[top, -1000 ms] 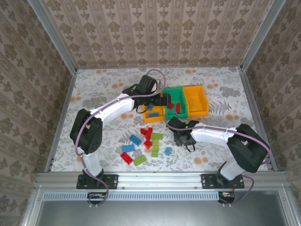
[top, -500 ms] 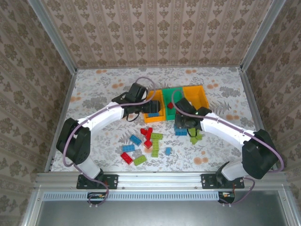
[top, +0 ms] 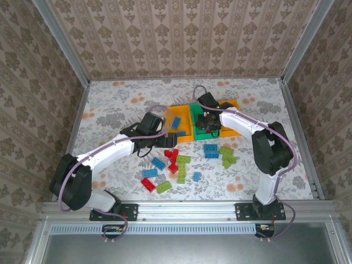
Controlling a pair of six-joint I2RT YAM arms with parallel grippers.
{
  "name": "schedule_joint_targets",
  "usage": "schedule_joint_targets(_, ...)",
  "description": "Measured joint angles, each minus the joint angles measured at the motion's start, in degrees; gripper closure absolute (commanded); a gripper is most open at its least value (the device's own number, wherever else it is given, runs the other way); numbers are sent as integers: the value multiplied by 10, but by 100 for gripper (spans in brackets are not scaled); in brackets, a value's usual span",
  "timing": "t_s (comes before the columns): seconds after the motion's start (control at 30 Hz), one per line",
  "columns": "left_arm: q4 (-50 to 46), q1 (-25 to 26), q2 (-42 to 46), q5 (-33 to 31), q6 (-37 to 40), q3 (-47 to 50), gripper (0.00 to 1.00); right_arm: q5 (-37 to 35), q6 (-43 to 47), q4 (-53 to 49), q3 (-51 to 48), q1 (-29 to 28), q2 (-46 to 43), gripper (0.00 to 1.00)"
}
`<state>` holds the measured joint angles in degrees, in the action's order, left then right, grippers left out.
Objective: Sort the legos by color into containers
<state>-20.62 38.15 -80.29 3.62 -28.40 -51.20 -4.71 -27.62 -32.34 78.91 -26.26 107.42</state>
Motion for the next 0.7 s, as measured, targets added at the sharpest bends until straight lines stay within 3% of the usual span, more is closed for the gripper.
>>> schedule_joint_targets(0.3,0,8,33,11,29,51,6,0,8,-12,41,3,23,51)
schedule_joint_targets(0.7,5,12,3,40,54,69,10,1,7,-13,39,4,23,39)
